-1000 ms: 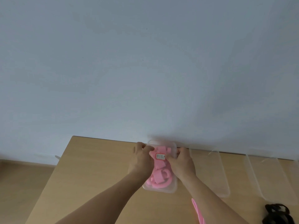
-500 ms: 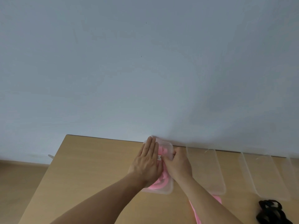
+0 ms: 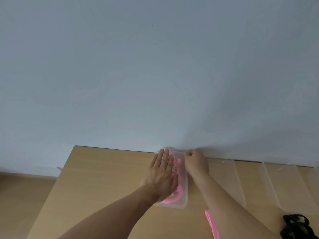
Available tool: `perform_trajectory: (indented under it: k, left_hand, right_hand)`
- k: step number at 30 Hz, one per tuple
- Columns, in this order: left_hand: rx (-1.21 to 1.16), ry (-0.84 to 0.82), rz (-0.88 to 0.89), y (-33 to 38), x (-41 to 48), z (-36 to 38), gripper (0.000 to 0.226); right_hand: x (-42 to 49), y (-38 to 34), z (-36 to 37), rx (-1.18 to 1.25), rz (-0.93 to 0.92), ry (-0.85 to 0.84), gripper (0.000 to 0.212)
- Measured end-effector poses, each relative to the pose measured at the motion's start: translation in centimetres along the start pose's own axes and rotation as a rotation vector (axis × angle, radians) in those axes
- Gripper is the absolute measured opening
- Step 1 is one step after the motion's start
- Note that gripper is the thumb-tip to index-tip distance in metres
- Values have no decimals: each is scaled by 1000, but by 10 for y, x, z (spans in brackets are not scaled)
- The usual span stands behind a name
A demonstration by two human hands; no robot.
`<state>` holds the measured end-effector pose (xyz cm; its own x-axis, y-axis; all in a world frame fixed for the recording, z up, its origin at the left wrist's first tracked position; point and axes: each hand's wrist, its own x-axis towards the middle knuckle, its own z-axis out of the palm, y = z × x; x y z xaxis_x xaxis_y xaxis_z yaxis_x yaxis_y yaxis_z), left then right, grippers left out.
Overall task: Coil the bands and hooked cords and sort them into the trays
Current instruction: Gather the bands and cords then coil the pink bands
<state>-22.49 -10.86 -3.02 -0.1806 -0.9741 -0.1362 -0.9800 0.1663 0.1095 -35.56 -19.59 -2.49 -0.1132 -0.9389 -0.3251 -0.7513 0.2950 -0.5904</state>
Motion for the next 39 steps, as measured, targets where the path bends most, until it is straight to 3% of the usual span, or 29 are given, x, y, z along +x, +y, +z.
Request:
perform_trajectory:
  k: [6, 11, 17, 20, 25, 29, 34, 39]
  left_hand:
    - [37, 3, 7, -3, 5, 8, 74]
    - [79, 28, 11, -4, 7, 16, 75]
    - [41, 34, 0, -2, 7, 15, 80]
    - [52, 30, -2, -2, 6, 14, 72]
    - [46, 37, -10, -3, 6, 16, 69]
    - [49, 30, -12, -4, 7, 15, 64]
    - [44, 39, -3, -5, 8, 12, 64]
    - [27, 50, 2, -7, 9, 15, 56]
  right_hand:
    - [-3, -8, -1, -16, 45, -16, 34]
    - [-53, 15, 3, 15, 14, -35, 23]
    - [-85, 42, 4, 153, 94, -89, 26]
    - [-89, 40, -2, 263, 125, -124, 27]
    - [-121, 62, 3, 562, 232, -205, 19]
    - [-113, 60, 5, 482, 173, -173, 20]
    - [-118, 70, 1, 653, 155, -276, 8]
    - [-118, 78, 6, 616, 89, -283, 4]
